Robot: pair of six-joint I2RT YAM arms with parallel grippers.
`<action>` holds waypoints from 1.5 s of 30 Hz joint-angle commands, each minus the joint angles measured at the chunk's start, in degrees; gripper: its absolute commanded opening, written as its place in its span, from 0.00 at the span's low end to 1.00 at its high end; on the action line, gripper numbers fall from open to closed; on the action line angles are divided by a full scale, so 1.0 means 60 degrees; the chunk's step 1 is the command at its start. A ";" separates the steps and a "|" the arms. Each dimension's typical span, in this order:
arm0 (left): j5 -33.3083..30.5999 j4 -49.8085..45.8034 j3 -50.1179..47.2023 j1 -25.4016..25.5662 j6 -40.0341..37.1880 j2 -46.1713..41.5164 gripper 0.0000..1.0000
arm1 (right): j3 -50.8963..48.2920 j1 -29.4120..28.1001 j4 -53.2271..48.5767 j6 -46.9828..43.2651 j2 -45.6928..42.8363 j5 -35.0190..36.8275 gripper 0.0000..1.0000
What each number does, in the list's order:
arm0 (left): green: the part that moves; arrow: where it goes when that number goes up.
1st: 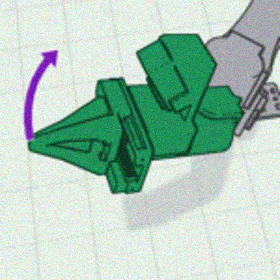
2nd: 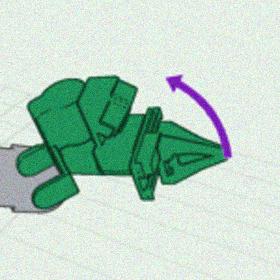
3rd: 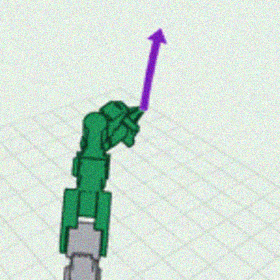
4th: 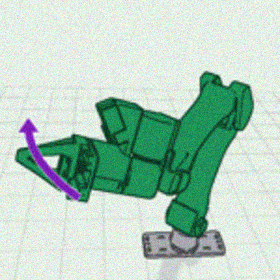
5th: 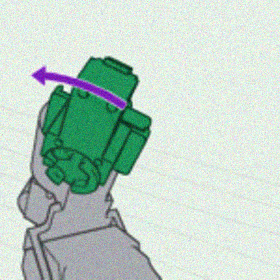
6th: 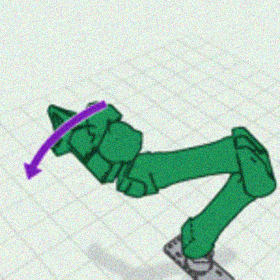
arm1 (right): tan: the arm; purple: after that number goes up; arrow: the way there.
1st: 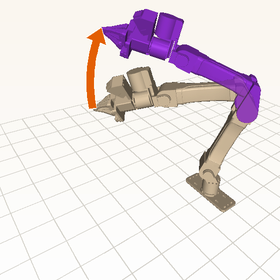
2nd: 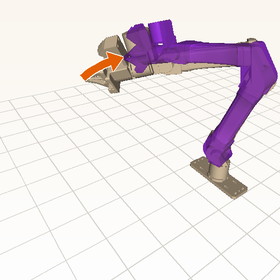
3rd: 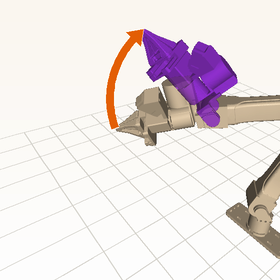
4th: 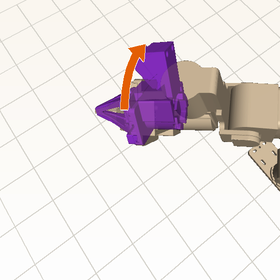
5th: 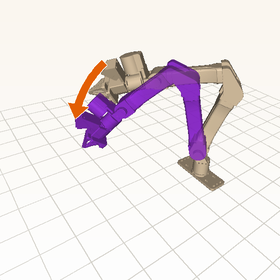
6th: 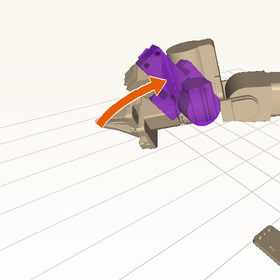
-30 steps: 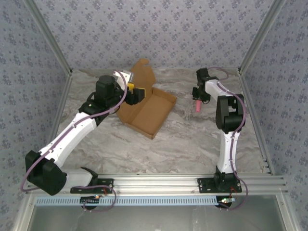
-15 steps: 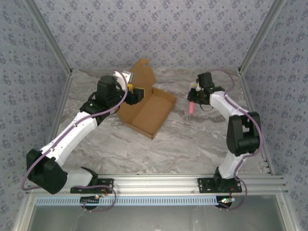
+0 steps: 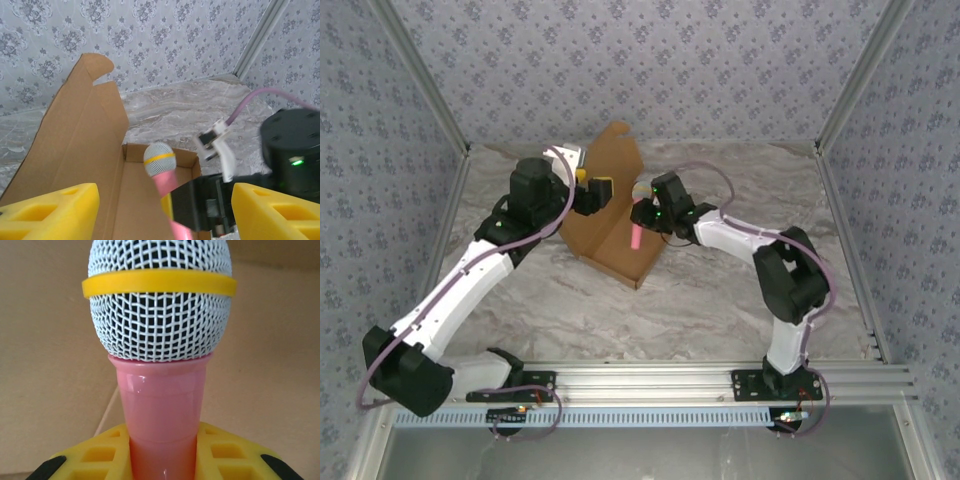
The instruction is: Fold the paper box
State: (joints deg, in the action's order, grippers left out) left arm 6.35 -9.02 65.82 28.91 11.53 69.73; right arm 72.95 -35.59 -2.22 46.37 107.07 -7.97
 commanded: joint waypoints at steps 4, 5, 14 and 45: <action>-0.0393 0.0082 -0.0277 0.0021 -0.0244 -0.0597 0.71 | 0.0820 -0.0348 0.0180 0.1055 0.1001 0.0676 0.29; -0.0434 0.0089 -0.0305 0.0025 -0.0277 -0.0656 0.71 | 0.0835 -0.0361 0.0165 0.1123 0.1122 0.0731 0.30; -0.0540 0.0106 -0.0423 0.0002 -0.0394 -0.0889 0.71 | 0.0821 -0.0383 0.0063 0.1298 0.1713 0.1168 0.36; 0.0909 -0.0086 -0.1711 -0.3585 0.1598 -0.1562 0.76 | -0.1611 0.1064 -0.0786 -0.4330 -0.2664 0.1403 0.67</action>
State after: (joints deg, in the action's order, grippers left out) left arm 4.69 -10.70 55.13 9.19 16.93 59.29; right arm 64.84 -31.57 -5.19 24.99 89.80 2.76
